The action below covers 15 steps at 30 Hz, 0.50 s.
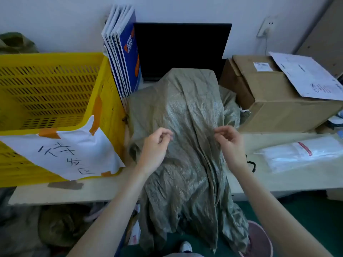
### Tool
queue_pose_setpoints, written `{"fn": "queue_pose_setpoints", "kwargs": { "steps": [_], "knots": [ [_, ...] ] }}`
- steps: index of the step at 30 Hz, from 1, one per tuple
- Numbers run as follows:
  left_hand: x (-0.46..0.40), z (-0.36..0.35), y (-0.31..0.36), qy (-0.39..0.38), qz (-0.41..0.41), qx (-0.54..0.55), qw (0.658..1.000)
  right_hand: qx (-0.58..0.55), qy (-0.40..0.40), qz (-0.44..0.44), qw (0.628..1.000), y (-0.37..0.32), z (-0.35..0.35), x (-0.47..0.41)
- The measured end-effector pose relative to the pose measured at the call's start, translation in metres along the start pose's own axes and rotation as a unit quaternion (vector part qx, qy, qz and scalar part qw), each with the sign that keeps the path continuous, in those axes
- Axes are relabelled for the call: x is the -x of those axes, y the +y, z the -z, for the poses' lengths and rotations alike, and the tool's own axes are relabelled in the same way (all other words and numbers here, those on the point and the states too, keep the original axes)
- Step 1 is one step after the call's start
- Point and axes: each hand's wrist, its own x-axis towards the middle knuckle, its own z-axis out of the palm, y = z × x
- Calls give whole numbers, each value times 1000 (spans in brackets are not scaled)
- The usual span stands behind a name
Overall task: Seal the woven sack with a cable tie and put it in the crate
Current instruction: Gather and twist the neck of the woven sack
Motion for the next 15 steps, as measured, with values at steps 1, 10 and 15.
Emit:
{"fn": "queue_pose_setpoints", "kwargs": {
  "steps": [1,10,15],
  "knots": [
    [3,-3,-4,1,-4,-26,1000,0,8,-4,1000,4,0,4],
    [29,-29,-43,44,6,-97,994,-3,71,-72,995,47,6,29],
    [45,-39,-63,20,42,-135,990,12,40,-117,992,58,5,40]
  ]
}}
